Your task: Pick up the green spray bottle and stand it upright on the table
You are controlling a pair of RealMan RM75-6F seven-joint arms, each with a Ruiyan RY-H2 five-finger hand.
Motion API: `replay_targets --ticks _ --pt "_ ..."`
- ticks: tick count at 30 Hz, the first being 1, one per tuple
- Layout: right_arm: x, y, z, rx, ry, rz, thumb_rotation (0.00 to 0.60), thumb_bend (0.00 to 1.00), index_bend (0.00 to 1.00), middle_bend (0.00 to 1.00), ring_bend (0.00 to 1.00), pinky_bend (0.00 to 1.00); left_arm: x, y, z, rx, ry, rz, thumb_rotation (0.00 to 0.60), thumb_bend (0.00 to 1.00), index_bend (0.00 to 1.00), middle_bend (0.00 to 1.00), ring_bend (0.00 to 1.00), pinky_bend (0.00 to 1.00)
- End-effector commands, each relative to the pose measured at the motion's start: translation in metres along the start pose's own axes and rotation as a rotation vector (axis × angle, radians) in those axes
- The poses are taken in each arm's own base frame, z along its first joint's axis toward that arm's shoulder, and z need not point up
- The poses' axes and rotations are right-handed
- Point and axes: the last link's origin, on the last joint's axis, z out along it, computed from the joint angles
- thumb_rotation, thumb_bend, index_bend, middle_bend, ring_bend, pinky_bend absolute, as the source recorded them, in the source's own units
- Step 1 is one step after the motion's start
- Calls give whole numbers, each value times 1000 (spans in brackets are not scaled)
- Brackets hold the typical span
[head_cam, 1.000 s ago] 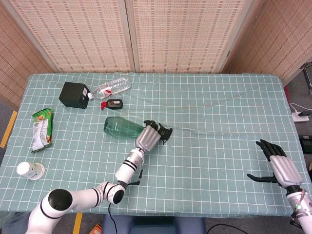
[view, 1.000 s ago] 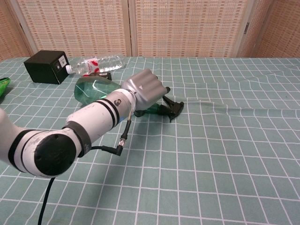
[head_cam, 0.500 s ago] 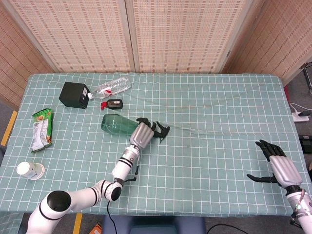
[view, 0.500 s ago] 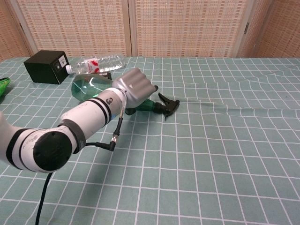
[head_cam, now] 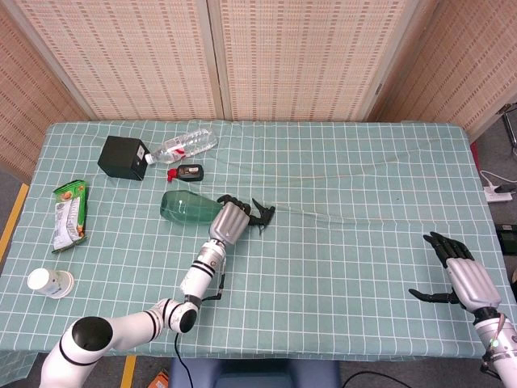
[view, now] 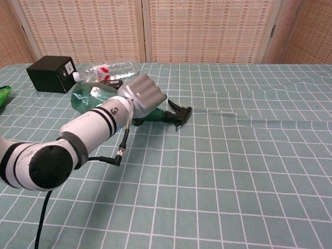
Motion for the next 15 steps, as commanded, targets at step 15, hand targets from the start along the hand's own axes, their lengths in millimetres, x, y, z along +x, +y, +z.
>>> replay_targets --ticks 15 --pt "0 -2 -1 22 2 -6 600 0 0 0 0 0 23 -35 -22 104 94 -76 600 325 306 582 409 439"
